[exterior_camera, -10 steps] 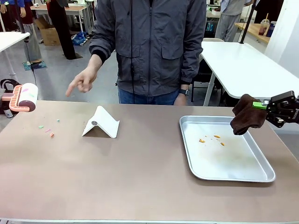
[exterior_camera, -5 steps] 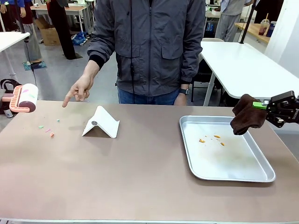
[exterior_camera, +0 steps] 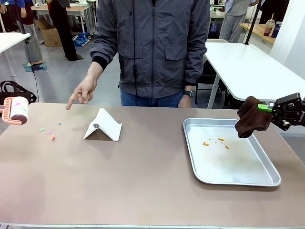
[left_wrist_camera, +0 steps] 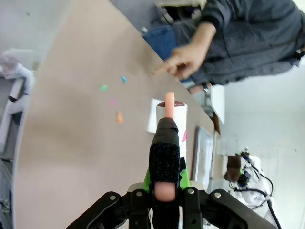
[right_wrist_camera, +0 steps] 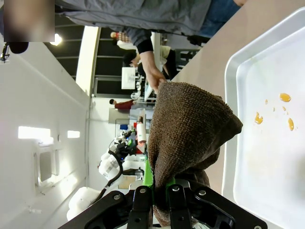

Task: Clean the surface of the table.
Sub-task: If a person points to the right, clean the right side of the table with your right hand, and if they point to the left, clean the left side with your left hand.

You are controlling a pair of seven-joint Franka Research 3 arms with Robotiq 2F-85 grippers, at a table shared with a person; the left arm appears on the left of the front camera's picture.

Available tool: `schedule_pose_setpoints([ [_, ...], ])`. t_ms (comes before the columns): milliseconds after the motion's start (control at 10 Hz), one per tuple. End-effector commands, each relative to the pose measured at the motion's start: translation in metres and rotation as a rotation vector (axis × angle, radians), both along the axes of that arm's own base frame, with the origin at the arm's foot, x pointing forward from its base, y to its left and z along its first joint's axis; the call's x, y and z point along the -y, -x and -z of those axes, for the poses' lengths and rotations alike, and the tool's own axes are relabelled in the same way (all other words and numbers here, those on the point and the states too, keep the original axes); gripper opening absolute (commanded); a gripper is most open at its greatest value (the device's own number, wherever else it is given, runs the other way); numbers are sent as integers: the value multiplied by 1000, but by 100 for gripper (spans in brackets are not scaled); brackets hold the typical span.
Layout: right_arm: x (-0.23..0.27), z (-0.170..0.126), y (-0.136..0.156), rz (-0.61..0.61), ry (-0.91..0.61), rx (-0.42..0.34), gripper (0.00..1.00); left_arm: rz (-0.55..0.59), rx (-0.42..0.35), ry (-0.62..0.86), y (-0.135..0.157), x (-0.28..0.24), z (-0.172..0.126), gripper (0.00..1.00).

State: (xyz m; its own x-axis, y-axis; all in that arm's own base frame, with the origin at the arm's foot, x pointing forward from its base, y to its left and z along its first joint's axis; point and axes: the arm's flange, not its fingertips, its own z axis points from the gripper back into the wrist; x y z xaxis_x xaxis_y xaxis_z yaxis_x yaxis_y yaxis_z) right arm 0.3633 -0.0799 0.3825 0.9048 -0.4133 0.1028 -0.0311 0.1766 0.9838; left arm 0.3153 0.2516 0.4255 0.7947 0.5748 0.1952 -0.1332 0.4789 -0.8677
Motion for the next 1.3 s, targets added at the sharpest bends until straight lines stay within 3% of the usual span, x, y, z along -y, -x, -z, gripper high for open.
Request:
schedule_pose_setpoints([
  [0,-3,-5,-2,13,-2,0,0,-45,-18,-72,-4,-14,10,22],
  [500,-3,-5,-2,13,-2,0,0,-158,-54,-213,-12,-43,33,22],
  [1200,-3,-5,-2,13,-2,0,0,-216,-68,-287,-44,-32,64,22],
])
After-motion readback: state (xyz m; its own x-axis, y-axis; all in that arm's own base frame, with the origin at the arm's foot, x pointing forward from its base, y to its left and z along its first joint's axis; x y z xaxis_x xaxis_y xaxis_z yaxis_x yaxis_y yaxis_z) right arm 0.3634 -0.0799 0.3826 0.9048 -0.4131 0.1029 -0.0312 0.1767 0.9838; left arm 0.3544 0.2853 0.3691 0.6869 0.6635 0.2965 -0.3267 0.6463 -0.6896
